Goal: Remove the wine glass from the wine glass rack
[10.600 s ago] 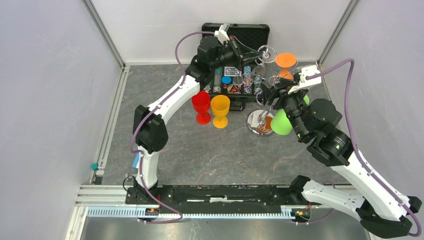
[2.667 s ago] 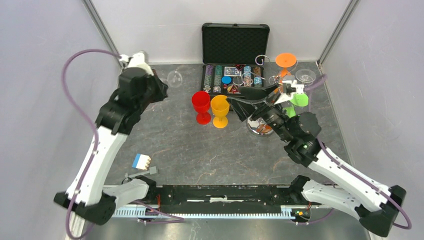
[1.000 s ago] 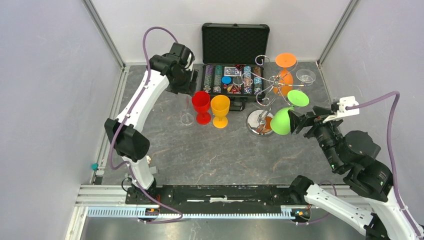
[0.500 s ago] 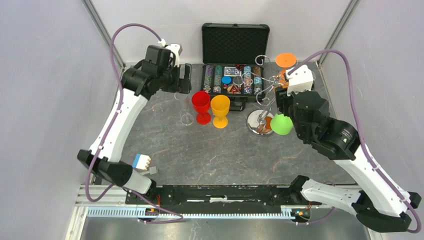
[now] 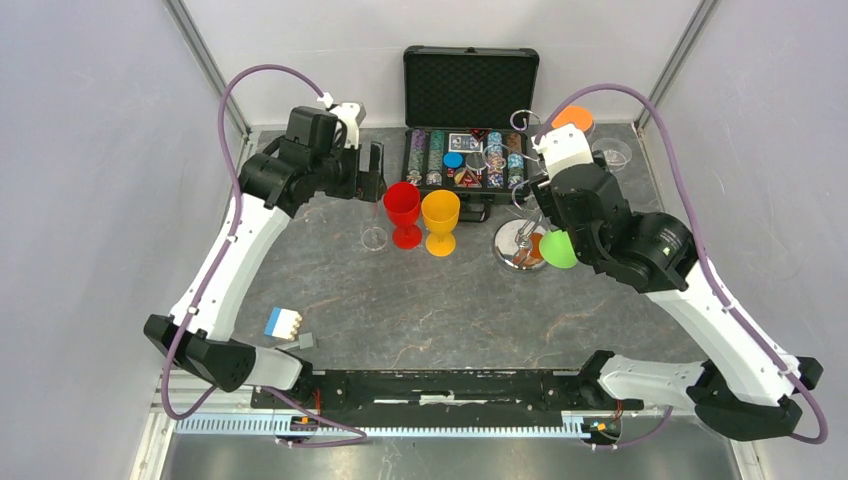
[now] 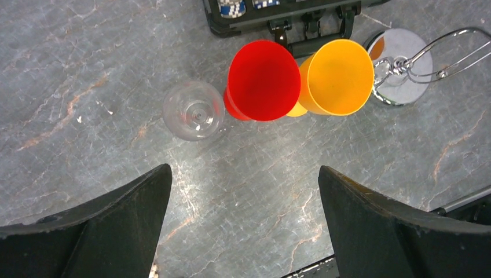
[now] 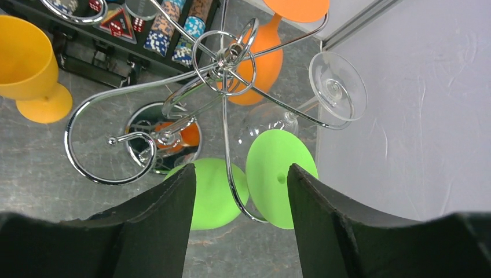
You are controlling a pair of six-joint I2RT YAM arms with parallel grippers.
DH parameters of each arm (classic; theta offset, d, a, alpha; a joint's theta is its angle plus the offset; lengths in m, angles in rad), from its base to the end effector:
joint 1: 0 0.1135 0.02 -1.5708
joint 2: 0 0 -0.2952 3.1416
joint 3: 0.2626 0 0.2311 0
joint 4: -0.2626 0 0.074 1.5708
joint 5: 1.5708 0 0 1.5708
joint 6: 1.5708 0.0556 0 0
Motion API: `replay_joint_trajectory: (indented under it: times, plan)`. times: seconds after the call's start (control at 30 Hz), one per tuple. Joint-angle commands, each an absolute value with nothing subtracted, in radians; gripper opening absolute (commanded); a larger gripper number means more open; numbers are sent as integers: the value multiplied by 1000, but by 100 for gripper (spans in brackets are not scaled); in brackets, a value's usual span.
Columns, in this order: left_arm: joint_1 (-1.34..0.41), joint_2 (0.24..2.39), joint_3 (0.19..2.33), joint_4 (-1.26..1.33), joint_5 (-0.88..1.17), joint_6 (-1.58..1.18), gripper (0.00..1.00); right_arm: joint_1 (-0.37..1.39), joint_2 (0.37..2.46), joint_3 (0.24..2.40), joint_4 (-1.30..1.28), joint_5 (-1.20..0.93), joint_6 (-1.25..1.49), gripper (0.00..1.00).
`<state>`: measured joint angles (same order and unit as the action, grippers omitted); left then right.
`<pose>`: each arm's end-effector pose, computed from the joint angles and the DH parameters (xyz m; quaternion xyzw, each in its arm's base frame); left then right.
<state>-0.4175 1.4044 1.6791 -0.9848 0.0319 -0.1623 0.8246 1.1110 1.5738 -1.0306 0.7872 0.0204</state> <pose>0.2442 -0.1102 0.4384 0.1222 0.9005 -0.1331 0.3956 0.1358 0.0888 0.4705 -0.1472 0.8174 -0.1247 0.5428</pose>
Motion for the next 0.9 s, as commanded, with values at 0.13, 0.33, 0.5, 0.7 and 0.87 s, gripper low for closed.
replay_joint_trajectory:
  times: [0.13,0.33,0.5,0.7,0.87]
  plan:
    - [-418,1327,1623,-930,60,-152,100,829,1152,1617,-1109,859,27,56]
    - [-417,1315,1601,-917,67,-148,100,828,1172,1639,-1113,893,23,53]
    - [-417,1315,1590,-916,69,-147,100,829,1175,1644,-1110,919,21,43]
    - [-419,1312,1573,-905,64,-146,100,828,1178,1625,-1101,926,9,39]
    - [-417,1322,1568,-902,70,-150,100,828,1182,1616,-1101,951,8,40]
